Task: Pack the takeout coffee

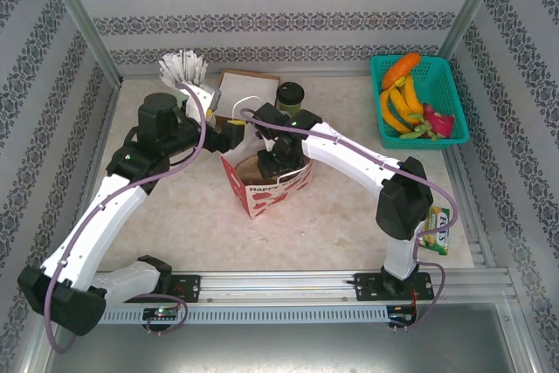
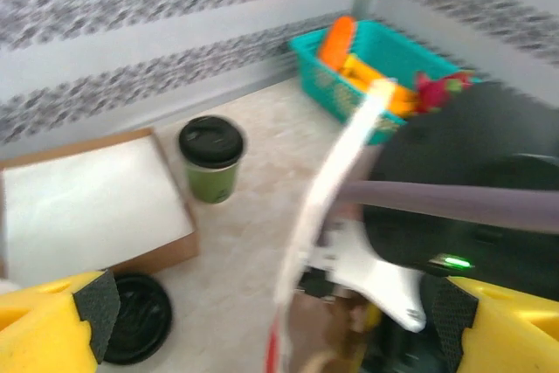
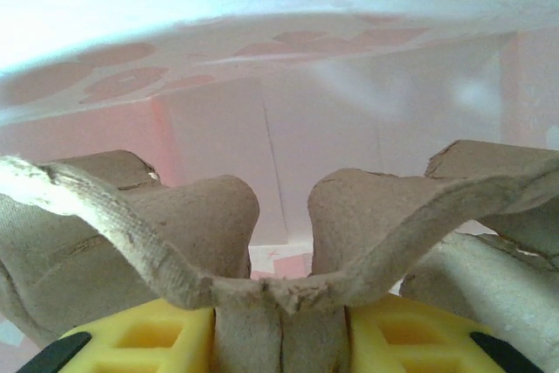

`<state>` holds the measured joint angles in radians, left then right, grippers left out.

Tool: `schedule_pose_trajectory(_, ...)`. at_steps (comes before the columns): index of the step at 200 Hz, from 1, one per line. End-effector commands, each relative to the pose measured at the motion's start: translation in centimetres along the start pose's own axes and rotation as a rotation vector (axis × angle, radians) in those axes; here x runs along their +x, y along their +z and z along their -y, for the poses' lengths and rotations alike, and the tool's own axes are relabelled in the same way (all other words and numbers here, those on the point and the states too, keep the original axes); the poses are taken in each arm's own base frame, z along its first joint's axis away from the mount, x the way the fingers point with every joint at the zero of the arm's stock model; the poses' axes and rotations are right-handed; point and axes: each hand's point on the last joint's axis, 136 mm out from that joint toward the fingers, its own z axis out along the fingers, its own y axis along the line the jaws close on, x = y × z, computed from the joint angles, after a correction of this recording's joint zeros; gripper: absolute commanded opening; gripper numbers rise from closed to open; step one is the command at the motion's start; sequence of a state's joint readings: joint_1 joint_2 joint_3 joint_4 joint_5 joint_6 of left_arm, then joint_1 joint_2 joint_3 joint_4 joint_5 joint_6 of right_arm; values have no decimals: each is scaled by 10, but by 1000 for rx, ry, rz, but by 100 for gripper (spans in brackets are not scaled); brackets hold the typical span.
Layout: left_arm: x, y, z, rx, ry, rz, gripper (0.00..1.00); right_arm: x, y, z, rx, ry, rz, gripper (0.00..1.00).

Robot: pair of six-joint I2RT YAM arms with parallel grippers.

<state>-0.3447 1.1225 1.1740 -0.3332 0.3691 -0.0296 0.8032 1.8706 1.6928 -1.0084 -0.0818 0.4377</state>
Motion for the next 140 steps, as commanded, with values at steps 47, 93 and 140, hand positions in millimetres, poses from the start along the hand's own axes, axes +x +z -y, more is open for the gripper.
schedule_pose_trajectory(47, -6, 28, -13, -17, -71, -63, 40, -3, -2, 3, 26, -40, 20, 36)
schedule_pose_trajectory(93, -13, 41, -21, -48, -172, -90, 0, 7, 11, 15, 93, -75, -27, 35)
schedule_pose_trajectory(140, -17, 41, -30, -99, -254, -92, 0, 35, 21, 24, 113, -75, -152, 35)
